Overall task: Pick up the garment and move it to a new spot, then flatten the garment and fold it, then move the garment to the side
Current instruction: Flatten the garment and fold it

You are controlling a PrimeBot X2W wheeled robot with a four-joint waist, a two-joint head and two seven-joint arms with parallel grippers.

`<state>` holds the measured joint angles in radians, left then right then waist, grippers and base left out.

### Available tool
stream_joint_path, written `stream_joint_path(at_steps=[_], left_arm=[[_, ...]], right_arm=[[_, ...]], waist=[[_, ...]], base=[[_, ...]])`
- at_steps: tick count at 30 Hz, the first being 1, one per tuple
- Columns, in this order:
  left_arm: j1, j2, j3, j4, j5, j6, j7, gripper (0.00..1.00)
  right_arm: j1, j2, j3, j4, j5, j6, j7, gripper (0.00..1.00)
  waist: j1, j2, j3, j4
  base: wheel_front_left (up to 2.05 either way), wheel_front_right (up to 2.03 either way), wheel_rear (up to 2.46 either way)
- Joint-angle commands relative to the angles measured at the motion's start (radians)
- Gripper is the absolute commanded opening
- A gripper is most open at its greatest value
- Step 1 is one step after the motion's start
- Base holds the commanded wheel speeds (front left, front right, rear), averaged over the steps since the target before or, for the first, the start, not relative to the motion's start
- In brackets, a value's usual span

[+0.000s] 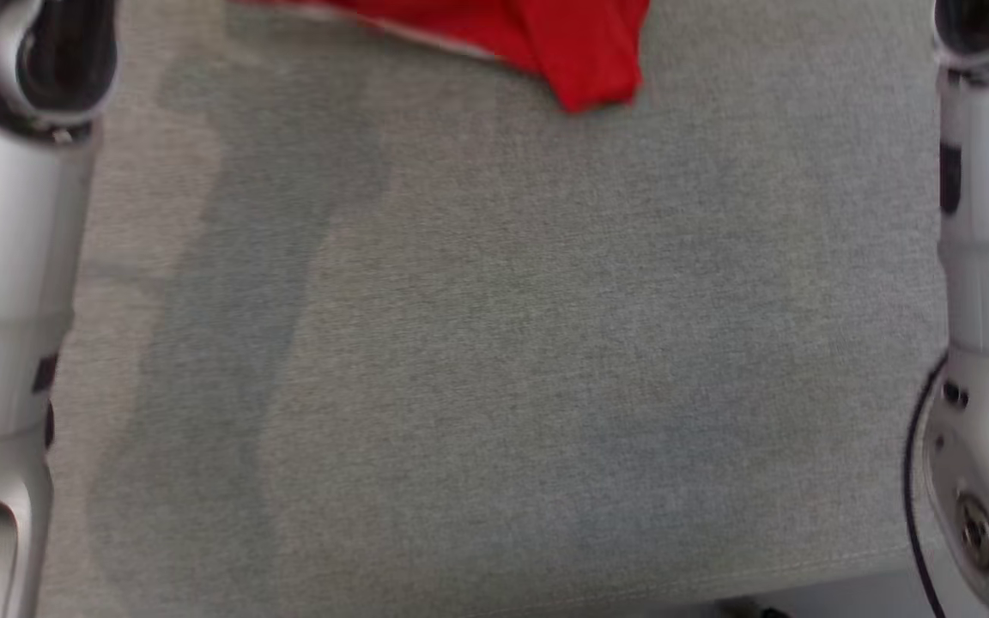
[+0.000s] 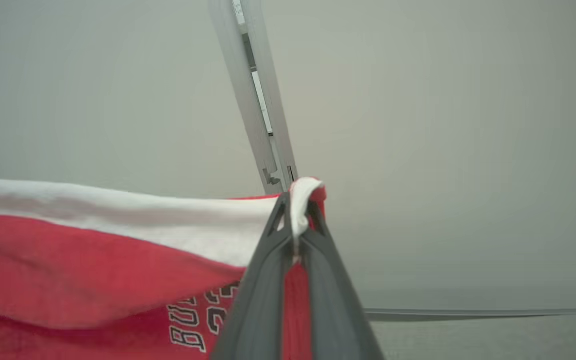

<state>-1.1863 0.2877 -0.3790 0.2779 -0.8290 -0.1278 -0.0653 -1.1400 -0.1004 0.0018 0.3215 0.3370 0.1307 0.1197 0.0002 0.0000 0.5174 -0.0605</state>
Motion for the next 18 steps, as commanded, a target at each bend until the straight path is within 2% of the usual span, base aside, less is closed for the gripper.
stream_joint_path(at_steps=[1,4,7,10,12,16,18], left_arm=[[-0.043,0.008,-0.011,0.015,0.018,-0.004,-0.039,0.00],[-0.128,0.020,-0.032,0.047,0.054,-0.004,-0.144,0.00],[-0.170,0.017,-0.039,0.034,0.073,-0.004,-0.192,0.00],[-0.159,0.001,-0.027,-0.018,0.095,-0.004,-0.201,0.00],[-0.098,-0.016,-0.025,-0.068,0.119,-0.005,-0.199,0.00],[0.068,-0.031,-0.092,-0.139,0.146,-0.005,-0.199,0.00],[0.167,-0.021,-0.137,-0.154,0.146,-0.005,-0.199,0.00]], right_arm=[[-0.044,0.010,0.001,0.030,-0.016,0.000,-0.058,0.00],[-0.151,0.014,0.004,0.097,-0.055,0.000,-0.213,0.00],[-0.219,0.010,0.004,0.137,-0.080,0.000,-0.330,0.00],[-0.229,-0.006,0.012,0.149,-0.090,0.000,-0.364,0.00],[-0.191,-0.030,0.019,0.157,-0.092,0.000,-0.371,0.00],[-0.033,-0.079,0.035,0.186,-0.082,-0.001,-0.351,0.00],[0.073,-0.098,0.033,0.181,-0.060,-0.001,-0.320,0.00]], waist=[[-0.0002,0.0000,0.092,-0.084],[-0.0002,0.0000,0.095,-0.086],[-0.0002,0.0000,0.094,-0.077],[-0.0002,0.0000,0.100,-0.061],[-0.0002,0.0000,0.104,-0.045],[-0.0002,0.0000,0.082,-0.010],[-0.0002,0.0000,0.060,0.000]], base=[[0.00,0.00,0.00],[0.00,0.00,0.00],[0.00,0.00,0.00],[0.00,0.00,0.00],[0.00,0.00,0.00],[0.00,0.00,0.00],[0.00,0.00,0.00]])
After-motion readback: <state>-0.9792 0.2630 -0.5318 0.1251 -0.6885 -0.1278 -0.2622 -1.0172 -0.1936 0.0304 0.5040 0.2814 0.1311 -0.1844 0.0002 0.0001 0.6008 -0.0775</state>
